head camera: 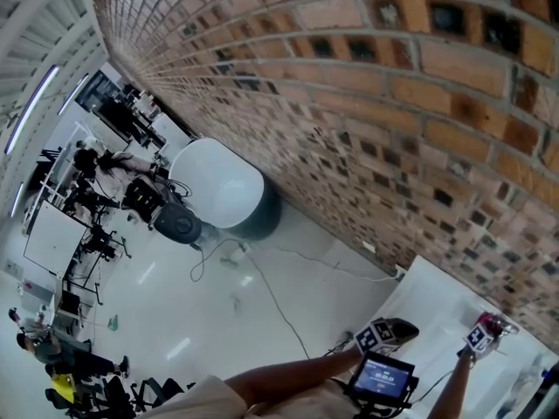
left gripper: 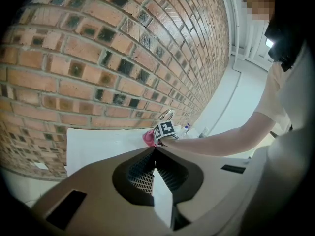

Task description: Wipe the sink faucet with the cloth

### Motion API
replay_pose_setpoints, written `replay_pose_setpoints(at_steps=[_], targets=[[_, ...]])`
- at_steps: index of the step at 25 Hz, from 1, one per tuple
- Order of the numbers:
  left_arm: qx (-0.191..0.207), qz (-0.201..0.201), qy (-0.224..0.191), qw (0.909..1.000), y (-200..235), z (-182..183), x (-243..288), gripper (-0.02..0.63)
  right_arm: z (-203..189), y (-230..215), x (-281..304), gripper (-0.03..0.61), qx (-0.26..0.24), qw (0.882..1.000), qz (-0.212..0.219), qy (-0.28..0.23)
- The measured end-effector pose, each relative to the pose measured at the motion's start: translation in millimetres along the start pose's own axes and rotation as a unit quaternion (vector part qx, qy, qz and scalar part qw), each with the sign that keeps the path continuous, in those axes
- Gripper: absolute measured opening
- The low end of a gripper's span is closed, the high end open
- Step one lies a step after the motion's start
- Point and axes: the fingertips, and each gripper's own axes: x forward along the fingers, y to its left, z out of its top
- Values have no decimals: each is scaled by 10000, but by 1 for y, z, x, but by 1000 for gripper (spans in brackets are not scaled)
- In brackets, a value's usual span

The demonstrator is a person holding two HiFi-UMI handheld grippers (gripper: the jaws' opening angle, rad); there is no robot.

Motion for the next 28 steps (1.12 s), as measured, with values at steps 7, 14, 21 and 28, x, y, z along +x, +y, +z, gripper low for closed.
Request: replay_pose_setpoints(at_steps=[7, 14, 21, 28], targets=[[-47, 55, -98, 9999, 0, 2, -6, -9, 11, -12, -2, 80, 171, 9991, -374, -56], [-65, -38, -74, 9999, -3, -10, -21, -9, -24, -33, 0, 80, 295, 9991, -306, 48], [-89, 6, -58, 9999, 0, -8, -9, -9, 20, -17, -26, 80, 223, 9973, -36, -701], [18, -110, 38, 9999, -11, -8, -3, -9, 30, -42, -54, 79, 844, 9908, 29, -1053]])
